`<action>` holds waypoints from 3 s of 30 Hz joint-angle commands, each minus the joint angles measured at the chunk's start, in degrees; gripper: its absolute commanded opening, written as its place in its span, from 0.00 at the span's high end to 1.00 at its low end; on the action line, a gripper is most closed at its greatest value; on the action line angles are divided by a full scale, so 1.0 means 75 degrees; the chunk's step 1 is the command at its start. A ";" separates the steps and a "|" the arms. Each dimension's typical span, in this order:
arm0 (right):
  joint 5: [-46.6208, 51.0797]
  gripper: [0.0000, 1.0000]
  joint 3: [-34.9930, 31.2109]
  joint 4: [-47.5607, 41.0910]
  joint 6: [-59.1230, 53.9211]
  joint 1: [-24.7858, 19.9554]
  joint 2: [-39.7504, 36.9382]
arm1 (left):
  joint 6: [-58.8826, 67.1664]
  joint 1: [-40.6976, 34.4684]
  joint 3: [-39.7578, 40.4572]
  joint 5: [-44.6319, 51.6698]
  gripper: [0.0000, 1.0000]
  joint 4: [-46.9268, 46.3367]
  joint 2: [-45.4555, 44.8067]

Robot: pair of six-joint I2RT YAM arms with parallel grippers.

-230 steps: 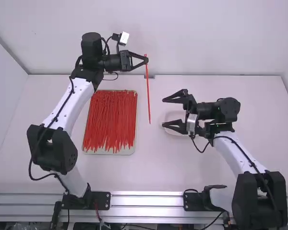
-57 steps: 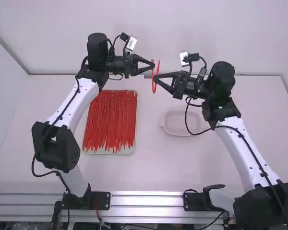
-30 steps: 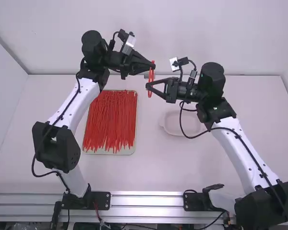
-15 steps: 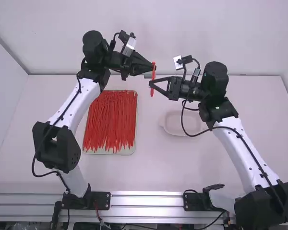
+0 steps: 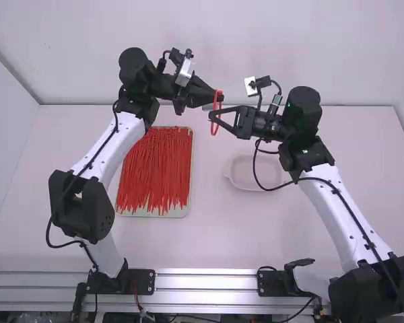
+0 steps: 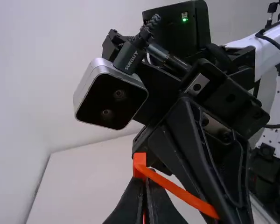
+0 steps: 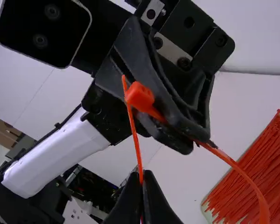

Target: Fasten the cable tie

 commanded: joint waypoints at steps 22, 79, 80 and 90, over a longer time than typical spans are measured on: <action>-0.0128 1.00 0.0256 0.0052 0.0085 -0.0152 0.0003 | 0.0318 0.0111 -0.0044 0.0146 0.98 0.0367 0.0009; -0.0361 1.00 0.0256 0.0825 0.1218 -0.0184 0.0000 | 0.0425 0.0003 -0.0044 -0.0227 0.98 0.0761 0.0009; -0.0367 1.00 0.0256 0.0863 0.1253 -0.0178 0.0000 | 0.0425 0.0006 -0.0044 -0.0227 0.98 0.0761 0.0009; -0.0300 1.00 0.0256 0.1244 0.1600 -0.0356 0.0003 | 0.0423 0.0073 -0.0166 -0.0192 0.98 0.0819 0.0009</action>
